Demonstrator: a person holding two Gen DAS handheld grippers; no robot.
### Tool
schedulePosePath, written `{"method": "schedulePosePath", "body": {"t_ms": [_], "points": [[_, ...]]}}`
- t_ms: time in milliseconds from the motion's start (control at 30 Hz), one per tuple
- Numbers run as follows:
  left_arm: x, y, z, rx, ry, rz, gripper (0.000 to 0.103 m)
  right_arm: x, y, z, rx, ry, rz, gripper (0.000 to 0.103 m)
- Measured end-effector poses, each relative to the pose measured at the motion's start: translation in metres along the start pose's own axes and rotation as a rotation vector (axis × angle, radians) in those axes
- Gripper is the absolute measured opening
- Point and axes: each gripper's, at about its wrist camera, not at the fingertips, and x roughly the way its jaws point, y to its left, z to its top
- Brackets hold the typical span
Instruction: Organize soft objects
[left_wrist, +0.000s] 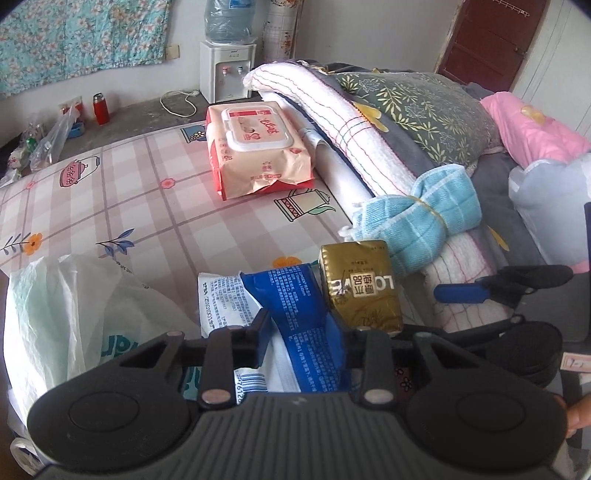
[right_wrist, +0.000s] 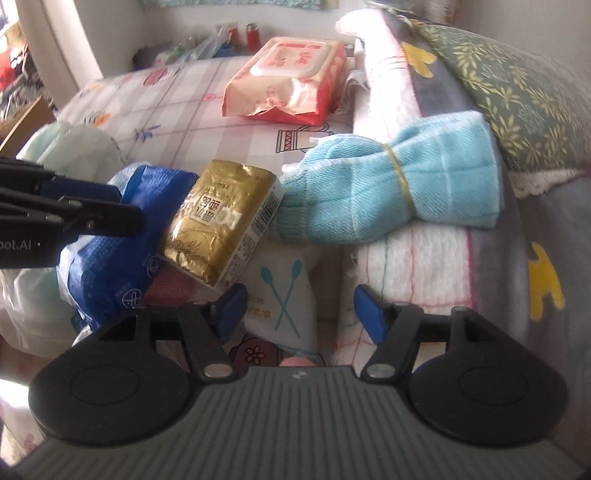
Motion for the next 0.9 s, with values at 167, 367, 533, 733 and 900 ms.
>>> {"method": "schedulePosePath", "body": {"t_ms": [167, 367, 533, 733, 900], "points": [[0.001, 0.006, -0.002, -0.007, -0.007, 0.007, 0.036, 0.0, 0.01, 0.003, -0.081, 0.011, -0.013, 0.065], [0.002, 0.014, -0.004, -0.028, -0.007, 0.002, 0.037, 0.018, 0.006, 0.004, -0.049, 0.027, 0.008, 0.063], [0.001, 0.018, -0.006, -0.042, -0.015, -0.007, 0.037, 0.019, -0.005, 0.003, 0.074, 0.034, 0.126, 0.033], [-0.012, 0.023, -0.009, -0.084, -0.025, -0.023, 0.035, -0.002, 0.012, -0.001, 0.042, -0.04, 0.033, 0.017], [-0.039, 0.022, -0.015, -0.08, -0.059, -0.03, 0.036, -0.031, 0.024, -0.004, -0.03, -0.105, -0.069, 0.015]]}}
